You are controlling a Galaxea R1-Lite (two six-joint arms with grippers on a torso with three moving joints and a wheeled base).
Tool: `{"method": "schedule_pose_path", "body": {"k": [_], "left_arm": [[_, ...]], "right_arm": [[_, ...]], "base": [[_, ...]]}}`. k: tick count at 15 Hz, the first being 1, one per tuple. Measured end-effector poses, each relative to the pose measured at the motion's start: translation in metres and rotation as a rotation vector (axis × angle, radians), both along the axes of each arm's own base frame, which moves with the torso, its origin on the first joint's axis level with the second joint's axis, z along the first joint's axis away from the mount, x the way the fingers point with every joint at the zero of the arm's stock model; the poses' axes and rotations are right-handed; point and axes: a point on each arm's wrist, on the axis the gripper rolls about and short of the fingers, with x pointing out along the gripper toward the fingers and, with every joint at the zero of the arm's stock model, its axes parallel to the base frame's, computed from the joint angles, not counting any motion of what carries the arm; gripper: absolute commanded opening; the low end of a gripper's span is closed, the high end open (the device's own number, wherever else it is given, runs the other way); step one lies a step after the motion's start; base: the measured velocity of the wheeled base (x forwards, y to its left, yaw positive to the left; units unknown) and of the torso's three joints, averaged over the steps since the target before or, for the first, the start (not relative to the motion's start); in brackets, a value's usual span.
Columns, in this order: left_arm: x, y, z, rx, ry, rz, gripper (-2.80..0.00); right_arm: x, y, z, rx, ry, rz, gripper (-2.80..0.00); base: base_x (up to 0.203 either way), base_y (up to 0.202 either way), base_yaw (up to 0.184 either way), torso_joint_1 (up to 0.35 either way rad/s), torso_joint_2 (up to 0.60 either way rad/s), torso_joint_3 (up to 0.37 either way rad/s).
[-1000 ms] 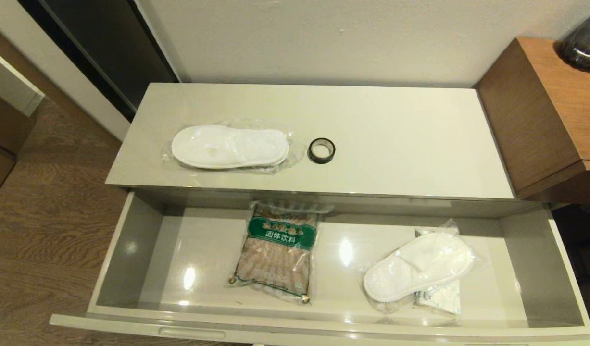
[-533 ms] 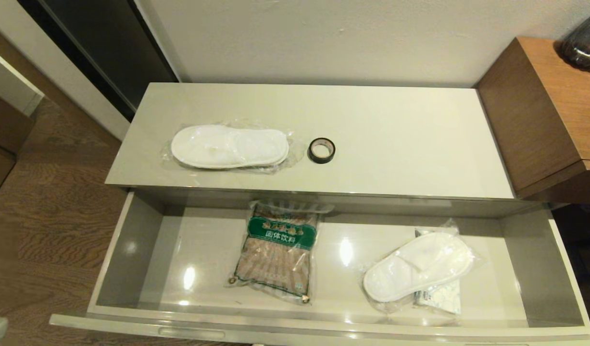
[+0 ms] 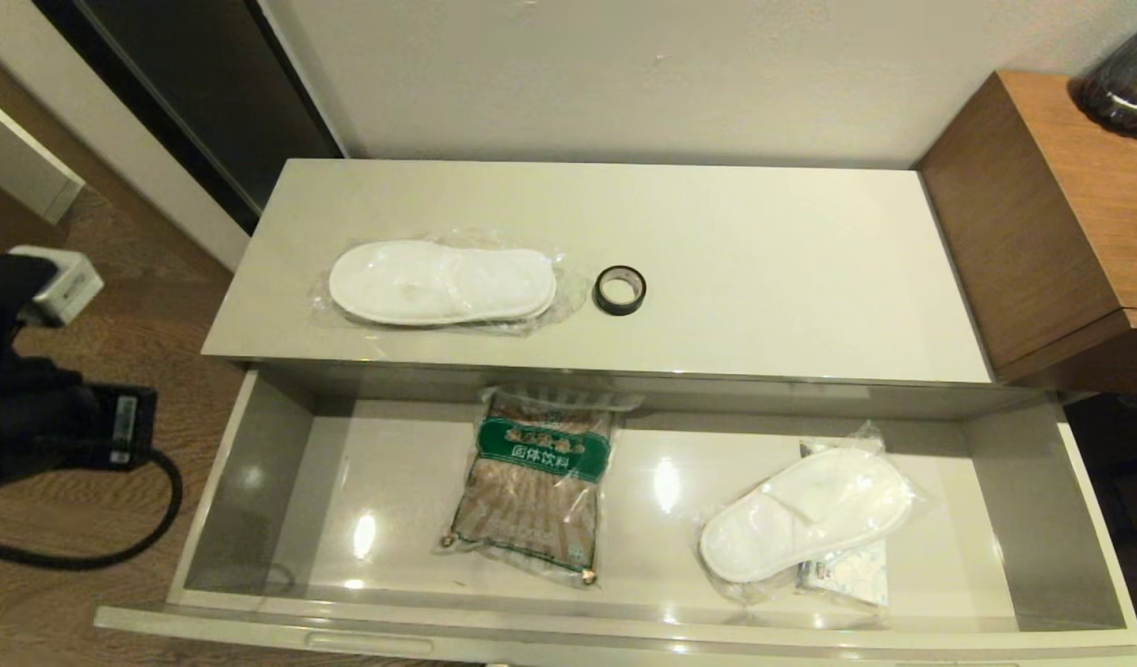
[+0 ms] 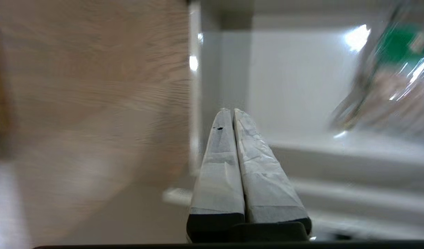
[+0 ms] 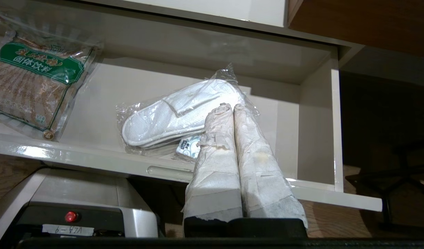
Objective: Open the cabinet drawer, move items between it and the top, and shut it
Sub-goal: Pick up the disposable slippers on the table
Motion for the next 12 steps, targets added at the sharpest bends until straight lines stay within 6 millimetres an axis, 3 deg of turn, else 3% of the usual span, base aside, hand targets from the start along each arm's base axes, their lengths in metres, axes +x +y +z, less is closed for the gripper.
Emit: {"method": "schedule_pose_path", "body": {"k": [3,6,11,12], "left_arm": [[0.034,-0.002,0.007,-0.188,0.066,0.027,-2.80],[0.068,-0.003,0.038,-0.481,0.075,0.054,-2.80],[0.123,0.009,0.039,-0.960,0.230,0.116,-2.80],[0.130,0.015,0.038,-1.023,0.256,0.121,0.00]], "right_arm": [[0.000,0.000,0.000,0.000,0.000,0.000,-2.80],[0.000,0.000,0.000,0.000,0.000,0.000,-2.80],[0.000,0.000,0.000,0.001,0.000,0.000,-2.80],[0.000,0.000,0.000,0.000,0.000,0.000,-2.80]], "base": [[0.000,0.000,0.000,0.000,0.00,0.000],[0.000,0.000,0.000,0.000,0.00,0.000],[0.000,0.000,0.000,0.000,0.00,0.000],[0.000,0.000,0.000,0.000,0.00,0.000]]}}
